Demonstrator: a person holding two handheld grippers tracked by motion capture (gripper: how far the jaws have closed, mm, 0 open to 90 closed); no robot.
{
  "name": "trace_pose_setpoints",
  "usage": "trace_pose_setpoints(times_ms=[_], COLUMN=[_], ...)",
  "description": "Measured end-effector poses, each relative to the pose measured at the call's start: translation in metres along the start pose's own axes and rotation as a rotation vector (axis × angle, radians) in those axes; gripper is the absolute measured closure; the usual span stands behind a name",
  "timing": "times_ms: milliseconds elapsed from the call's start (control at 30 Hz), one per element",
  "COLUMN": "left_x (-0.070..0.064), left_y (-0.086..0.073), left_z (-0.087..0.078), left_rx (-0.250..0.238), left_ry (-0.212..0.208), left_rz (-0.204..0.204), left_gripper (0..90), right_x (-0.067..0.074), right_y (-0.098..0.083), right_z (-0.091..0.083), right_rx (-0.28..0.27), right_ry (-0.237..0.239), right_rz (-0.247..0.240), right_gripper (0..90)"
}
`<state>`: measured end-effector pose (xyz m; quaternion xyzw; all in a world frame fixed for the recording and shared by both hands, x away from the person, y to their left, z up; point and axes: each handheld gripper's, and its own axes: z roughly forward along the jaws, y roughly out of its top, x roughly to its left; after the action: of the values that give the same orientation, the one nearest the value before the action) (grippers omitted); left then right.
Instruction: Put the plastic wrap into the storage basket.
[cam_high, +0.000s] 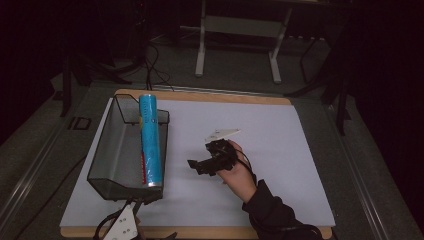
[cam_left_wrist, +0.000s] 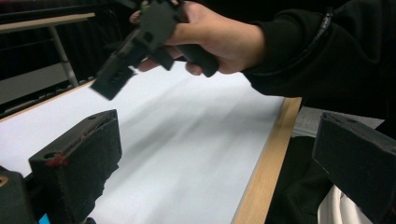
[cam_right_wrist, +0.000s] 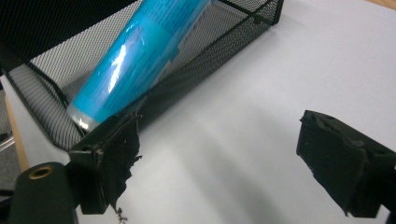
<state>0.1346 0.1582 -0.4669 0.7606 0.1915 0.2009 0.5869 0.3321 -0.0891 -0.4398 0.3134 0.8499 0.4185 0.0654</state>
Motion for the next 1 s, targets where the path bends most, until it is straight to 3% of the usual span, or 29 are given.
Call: trace_pose_setpoints(times_ms=[467, 600, 800, 1000], left_x=[0.000, -0.001, 0.000, -0.001], left_y=[0.000, 0.000, 0.000, 0.000], left_z=[0.001, 0.002, 0.001, 0.002], left_rx=[0.007, 0.008, 0.008, 0.010], left_ry=[0.002, 0.000, 0.002, 0.001], left_rz=[0.002, 0.003, 0.003, 0.005], left_gripper=[2.0, 2.0, 2.0, 2.0], right_x=[-0.014, -0.017, -0.017, -0.018], right_y=[-0.046, -0.058, -0.067, -0.075], right_z=[-0.040, -0.052, -0.066, -0.081], right_rx=[-0.038, -0.037, -0.047, -0.068], right_ry=[-0.007, -0.039, -0.065, -0.058], right_rz=[0.004, 0.003, -0.015, -0.003], right_gripper=[12.9, 12.8, 12.1, 12.0])
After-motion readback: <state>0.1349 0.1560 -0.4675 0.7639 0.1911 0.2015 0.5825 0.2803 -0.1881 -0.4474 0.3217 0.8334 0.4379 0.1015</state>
